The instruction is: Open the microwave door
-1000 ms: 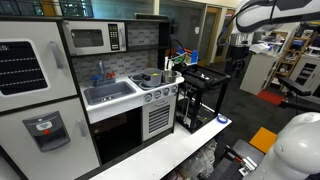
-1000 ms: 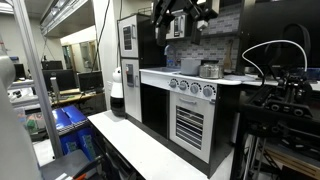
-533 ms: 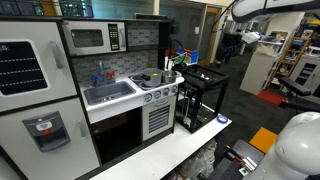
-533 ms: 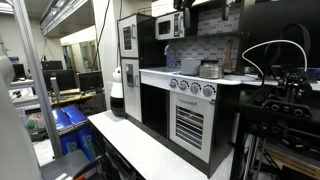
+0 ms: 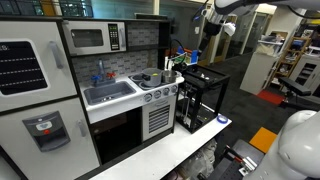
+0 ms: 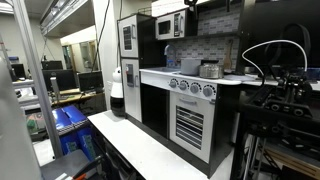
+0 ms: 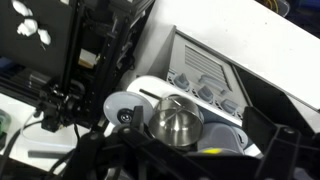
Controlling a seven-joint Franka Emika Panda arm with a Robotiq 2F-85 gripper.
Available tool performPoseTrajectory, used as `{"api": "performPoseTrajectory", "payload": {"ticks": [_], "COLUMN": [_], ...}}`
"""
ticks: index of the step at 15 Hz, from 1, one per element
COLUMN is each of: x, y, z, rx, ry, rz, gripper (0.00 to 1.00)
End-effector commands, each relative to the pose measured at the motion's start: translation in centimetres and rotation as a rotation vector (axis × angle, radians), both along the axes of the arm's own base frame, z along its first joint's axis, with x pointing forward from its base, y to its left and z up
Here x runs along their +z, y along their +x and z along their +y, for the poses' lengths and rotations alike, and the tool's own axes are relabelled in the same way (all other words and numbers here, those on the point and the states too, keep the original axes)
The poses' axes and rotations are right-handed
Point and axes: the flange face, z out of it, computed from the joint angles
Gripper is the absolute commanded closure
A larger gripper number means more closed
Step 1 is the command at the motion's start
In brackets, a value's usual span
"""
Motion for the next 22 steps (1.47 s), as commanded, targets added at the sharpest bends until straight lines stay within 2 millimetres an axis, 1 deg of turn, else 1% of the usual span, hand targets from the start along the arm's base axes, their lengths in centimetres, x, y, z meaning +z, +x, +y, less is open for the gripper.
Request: {"api": "performPoseTrajectory", "payload": {"ticks": [1,4,7,8,10,14,15,16,18,22], "x": [0.5,0.8,1.1,0.8,0.9,0.8,0.7,1.0,1.9,3.6], "y": [3.3,4.8,5.5,4.5,4.8,4.8,5.2,5.7,7.2,10.0], "z": [0.9,2.0,2.4,2.7,2.7,2.4,2.7,3.2,4.9,9.9], "rx": [0.186,0.341,0.497,0.413,0.464,0.473,0.515,0.555,0.612,0.753], "ry": [0.004,0.018,0.063,0.050,0.059,0.064,0.112,0.146,0.202,0.331], "rz": [-0.070,-0.133,-0.186,-0.155,-0.174,-0.184,-0.233,-0.290,-0.375,-0.536], "gripper": [0.00,0.00,0.00,0.00,0.00,0.00,0.00,0.00,0.00,0.00]}}
